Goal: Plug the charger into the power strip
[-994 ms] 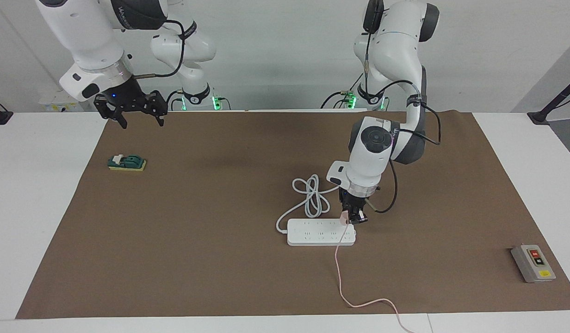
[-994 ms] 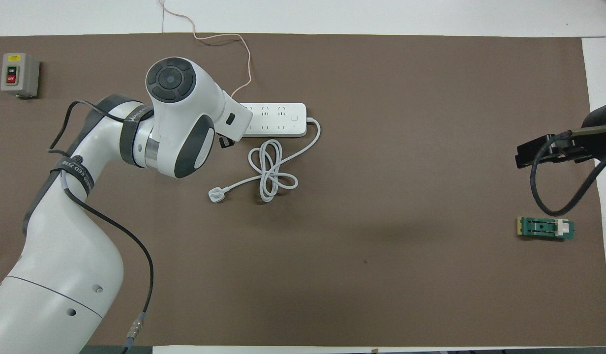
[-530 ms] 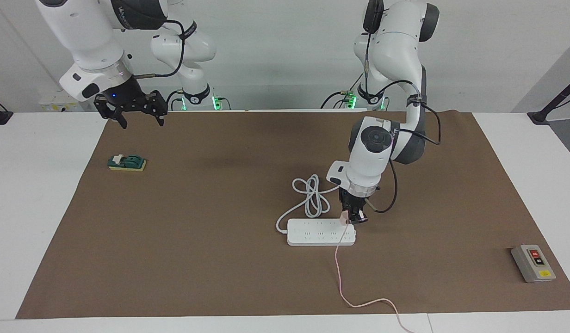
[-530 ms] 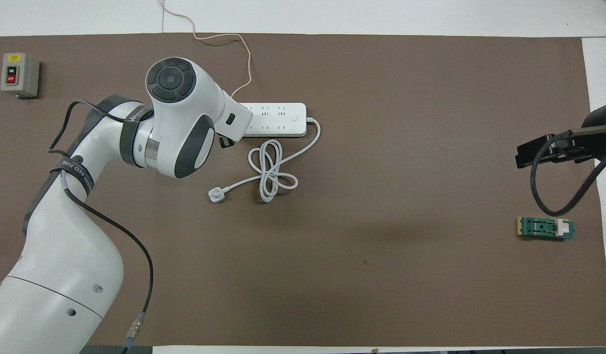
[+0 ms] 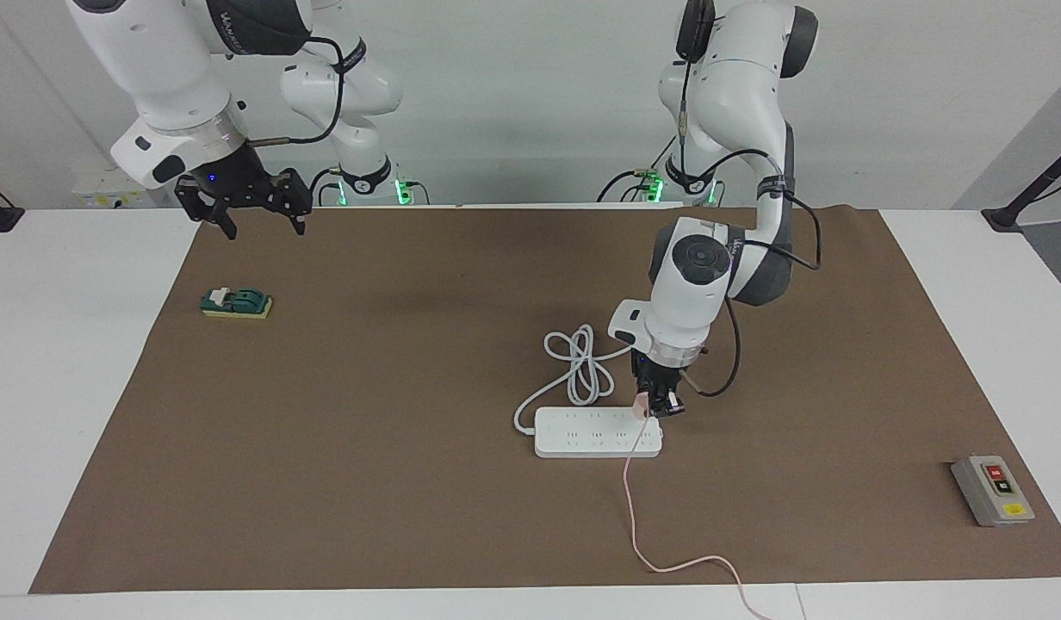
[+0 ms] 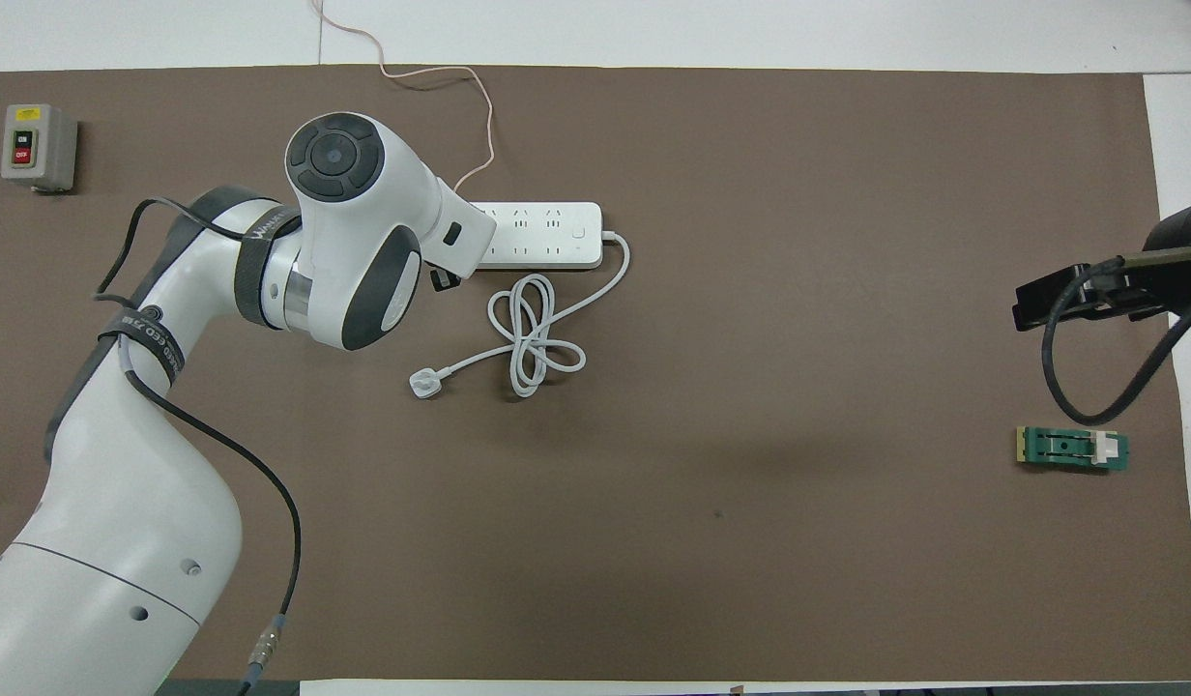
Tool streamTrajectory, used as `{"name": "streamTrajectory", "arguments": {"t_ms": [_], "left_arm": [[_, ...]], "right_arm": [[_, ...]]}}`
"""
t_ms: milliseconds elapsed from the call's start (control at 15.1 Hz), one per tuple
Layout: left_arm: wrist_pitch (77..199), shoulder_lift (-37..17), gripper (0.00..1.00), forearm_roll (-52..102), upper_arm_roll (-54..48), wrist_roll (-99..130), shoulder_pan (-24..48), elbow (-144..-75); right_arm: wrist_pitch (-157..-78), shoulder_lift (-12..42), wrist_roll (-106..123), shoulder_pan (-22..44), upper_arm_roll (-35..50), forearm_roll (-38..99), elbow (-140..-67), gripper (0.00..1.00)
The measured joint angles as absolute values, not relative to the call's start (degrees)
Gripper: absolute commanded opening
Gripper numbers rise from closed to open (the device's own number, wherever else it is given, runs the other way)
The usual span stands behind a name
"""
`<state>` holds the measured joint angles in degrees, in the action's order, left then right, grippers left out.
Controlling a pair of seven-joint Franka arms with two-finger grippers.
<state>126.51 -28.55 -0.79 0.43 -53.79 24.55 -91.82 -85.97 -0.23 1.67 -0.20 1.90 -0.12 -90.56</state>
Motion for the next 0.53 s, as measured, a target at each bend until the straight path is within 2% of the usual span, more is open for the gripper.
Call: {"name": "streamTrajectory", "arguments": {"t_ms": [530], "left_arm": [[123.85, -29.95, 0.0, -0.79, 0.37, -56.58, 24.52, -89.18]], "right_arm": [[-85.97, -0.23, 1.67, -0.2, 1.9, -0.12, -90.56, 1.0]]}}
